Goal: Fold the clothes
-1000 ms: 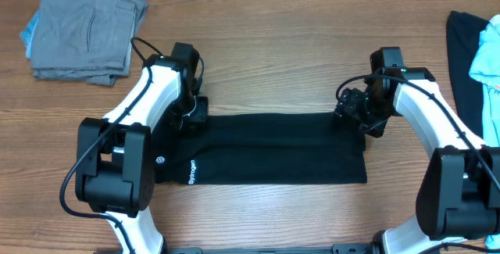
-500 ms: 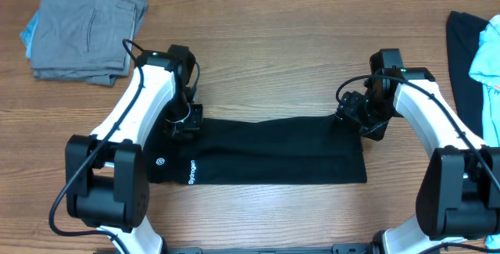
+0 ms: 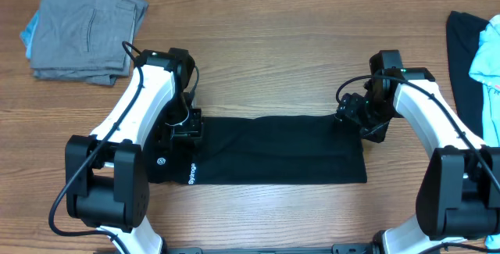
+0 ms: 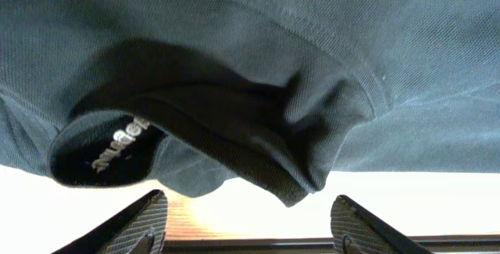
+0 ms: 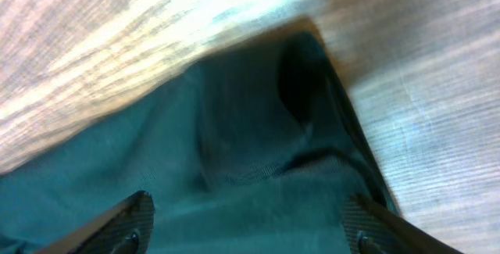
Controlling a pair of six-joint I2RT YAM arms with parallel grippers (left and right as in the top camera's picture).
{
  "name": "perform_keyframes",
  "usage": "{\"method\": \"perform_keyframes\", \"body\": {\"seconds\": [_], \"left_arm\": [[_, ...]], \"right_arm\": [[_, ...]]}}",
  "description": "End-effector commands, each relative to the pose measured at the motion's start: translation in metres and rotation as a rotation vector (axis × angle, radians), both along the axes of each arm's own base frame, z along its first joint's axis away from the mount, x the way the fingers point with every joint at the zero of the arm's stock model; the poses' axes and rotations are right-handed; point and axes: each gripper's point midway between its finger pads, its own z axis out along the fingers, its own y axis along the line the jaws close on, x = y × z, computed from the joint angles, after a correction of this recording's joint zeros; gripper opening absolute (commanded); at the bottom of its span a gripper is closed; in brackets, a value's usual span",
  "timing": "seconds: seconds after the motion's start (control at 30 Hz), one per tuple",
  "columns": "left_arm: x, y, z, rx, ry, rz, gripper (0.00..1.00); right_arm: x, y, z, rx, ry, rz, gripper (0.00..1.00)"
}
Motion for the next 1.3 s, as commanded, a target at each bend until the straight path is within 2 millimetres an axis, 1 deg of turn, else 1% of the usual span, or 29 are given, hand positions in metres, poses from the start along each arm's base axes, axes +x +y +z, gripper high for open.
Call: {"method": "perform_keyframes", "body": {"seconds": [0.0, 0.17, 0.23, 0.3, 0.37, 0.43, 0.5, 0.6, 0.7, 0.73, 0.77, 0.83, 0.9, 0.97, 1.1, 1.2, 1.27], "left_arm": [[0.006, -0.002, 0.006, -0.012, -0.037, -0.023, 0.71], [0.004, -0.001, 0.000, -0.011, -0.034, -0.023, 0.73], [0.003, -0.001, -0.002, -0.012, -0.034, -0.027, 0.73], [0.002, -0.001, -0.003, -0.012, -0.030, -0.030, 0.74], [0.001, -0.001, -0.004, -0.012, -0.029, -0.030, 0.75], [0.002, -0.001, -0.004, -0.013, -0.031, -0.030, 0.75], [0.003, -0.001, -0.004, -0.013, -0.035, -0.030, 0.75], [0.003, -0.001, -0.004, -0.015, -0.036, -0.036, 0.75], [0.003, -0.001, -0.004, -0.016, -0.036, -0.041, 0.75], [0.004, -0.001, -0.004, -0.017, -0.038, -0.041, 0.75], [0.004, -0.001, -0.004, -0.017, -0.039, -0.041, 0.75], [0.004, -0.001, -0.004, -0.018, -0.040, -0.041, 0.74], [0.005, -0.001, -0.004, -0.018, -0.042, -0.041, 0.68], [0.004, -0.001, -0.004, -0.018, -0.039, -0.045, 0.64], [0.002, -0.001, 0.000, -0.020, -0.040, -0.043, 0.58], [-0.002, -0.002, 0.002, -0.023, -0.026, -0.041, 0.52], [-0.007, -0.001, 0.004, -0.020, -0.007, -0.041, 0.43]], "right_arm": [[-0.003, 0.000, -0.003, -0.009, -0.017, 0.000, 0.79], [-0.010, 0.000, -0.020, -0.009, -0.016, -0.001, 0.76], [-0.011, 0.000, -0.023, -0.009, -0.015, -0.017, 0.70], [-0.011, 0.000, -0.025, -0.008, -0.013, -0.026, 0.62], [-0.010, 0.000, -0.025, -0.008, -0.017, -0.026, 0.61], [-0.009, 0.000, -0.025, -0.008, -0.021, -0.026, 0.57], [-0.009, 0.000, -0.025, -0.009, -0.023, -0.026, 0.41], [-0.008, -0.001, -0.025, -0.009, -0.025, -0.026, 0.31], [-0.007, 0.000, -0.025, -0.009, -0.029, -0.026, 0.15], [-0.007, -0.001, -0.025, -0.011, -0.029, -0.027, 0.08], [-0.007, -0.002, -0.025, -0.018, -0.029, -0.028, 0.04], [-0.008, -0.008, -0.026, -0.051, -0.022, -0.053, 0.04], [-0.009, -0.012, -0.027, -0.075, -0.014, -0.063, 0.04], [-0.014, -0.014, -0.023, -0.086, 0.011, -0.065, 0.04], [-0.022, -0.016, -0.013, -0.093, 0.059, -0.064, 0.04], [-0.034, -0.018, -0.008, -0.108, 0.117, -0.061, 0.04], [-0.047, -0.022, -0.007, -0.133, 0.167, -0.058, 0.04]]}}
